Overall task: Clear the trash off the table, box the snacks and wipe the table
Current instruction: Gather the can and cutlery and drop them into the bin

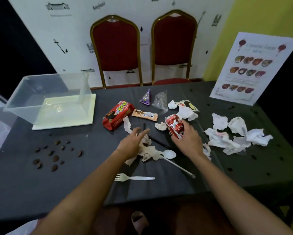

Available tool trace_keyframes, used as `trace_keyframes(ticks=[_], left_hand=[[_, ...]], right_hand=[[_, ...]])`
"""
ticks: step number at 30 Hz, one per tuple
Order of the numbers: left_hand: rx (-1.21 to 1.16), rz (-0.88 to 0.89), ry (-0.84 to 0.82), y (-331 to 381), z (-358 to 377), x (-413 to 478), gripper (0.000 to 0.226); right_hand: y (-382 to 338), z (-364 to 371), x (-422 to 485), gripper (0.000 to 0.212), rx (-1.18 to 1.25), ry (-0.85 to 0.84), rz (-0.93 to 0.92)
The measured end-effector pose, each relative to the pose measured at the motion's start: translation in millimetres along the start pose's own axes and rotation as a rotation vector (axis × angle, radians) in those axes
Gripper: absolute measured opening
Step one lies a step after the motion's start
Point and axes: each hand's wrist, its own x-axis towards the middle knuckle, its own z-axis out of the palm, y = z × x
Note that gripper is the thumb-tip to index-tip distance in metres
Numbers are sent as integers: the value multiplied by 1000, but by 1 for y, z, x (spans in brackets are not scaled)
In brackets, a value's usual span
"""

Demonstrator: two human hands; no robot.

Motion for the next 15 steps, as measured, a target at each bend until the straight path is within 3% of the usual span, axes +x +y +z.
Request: trace_keyframes(ticks=[2,5,8,15], left_hand=[[76,-33,-71,1,1,11,90],[116,-62,-91,1,5,19,72],[108,-65,0,2,8,19,54],[10,-41,161,0,12,2,36]], right_hand=[[3,0,0,80,2,-1,-6],[5,-2,1,80,11,-4,-11],[8,-4,1,80,16,-16,-9],[9,-9,2,78,-5,-13,-12]])
